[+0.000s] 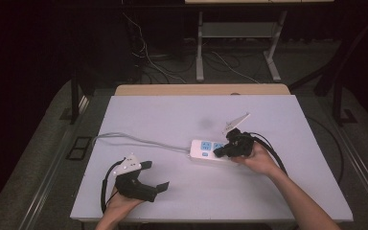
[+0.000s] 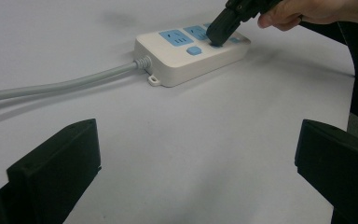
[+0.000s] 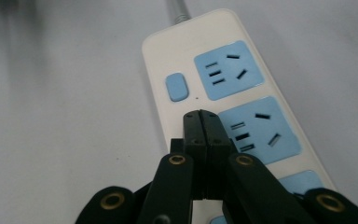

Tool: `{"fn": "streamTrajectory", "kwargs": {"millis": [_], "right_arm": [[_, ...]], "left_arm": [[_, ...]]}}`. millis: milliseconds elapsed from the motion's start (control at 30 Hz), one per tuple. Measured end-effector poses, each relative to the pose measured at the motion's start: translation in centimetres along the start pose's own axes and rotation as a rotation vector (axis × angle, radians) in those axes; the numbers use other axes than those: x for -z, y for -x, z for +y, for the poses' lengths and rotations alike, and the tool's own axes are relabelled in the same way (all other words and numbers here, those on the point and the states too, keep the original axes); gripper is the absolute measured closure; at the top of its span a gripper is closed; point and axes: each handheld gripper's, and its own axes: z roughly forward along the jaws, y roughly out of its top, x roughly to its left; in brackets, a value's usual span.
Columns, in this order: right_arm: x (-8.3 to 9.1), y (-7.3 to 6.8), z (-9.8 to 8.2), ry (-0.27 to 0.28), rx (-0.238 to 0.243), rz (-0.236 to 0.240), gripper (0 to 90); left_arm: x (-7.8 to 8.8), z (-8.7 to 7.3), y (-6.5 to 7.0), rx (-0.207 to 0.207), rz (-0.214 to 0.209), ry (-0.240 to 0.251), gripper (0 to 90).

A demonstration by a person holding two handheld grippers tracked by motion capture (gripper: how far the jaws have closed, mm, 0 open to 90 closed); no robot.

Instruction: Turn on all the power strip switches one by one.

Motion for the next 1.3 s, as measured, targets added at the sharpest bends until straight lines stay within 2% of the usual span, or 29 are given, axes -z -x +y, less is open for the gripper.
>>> {"fn": "streamTrajectory", "kwargs": {"millis": [200,267,533,633,733,833,1100,1300], "right_arm": [[0.3,0.2,0.1,-0.007,-0.014,-0.003,90.0],[0.5,0.1,0.1,-0.031,-0.004,-0.023,90.0],[0.8,-0.3,0.2,-0.044,0.001,-0.023,90.0],[1.1,-0.4,0.5,-0.048,0.014,-0.02,90.0],[1.3,-0.8,0.9,-0.054,0.039,-0.038,90.0],[1.5,-1.0,1.4,-0.048,0.043,-0.044,90.0],[1.7,-1.2,2.6,-0.026,0.033,-0.024,89.9],[0.9,-1.3,3.2,-0.033,0.028,-0.01,89.9]], "left_arm": [[0.0,0.0,-0.1,0.002,0.001,0.0,0.0],[0.0,0.0,-0.1,0.003,0.001,0.001,0.0],[0.0,0.0,0.0,0.002,0.003,0.004,0.0],[0.0,0.0,0.0,0.002,0.004,0.004,0.0],[0.1,0.0,-0.1,0.002,0.004,0.004,0.0],[0.1,0.0,-0.1,0.005,0.003,0.004,0.0],[0.1,0.0,-0.1,0.006,0.002,0.008,0.0],[0.1,0.0,-0.1,0.005,0.002,0.007,0.0]]}}
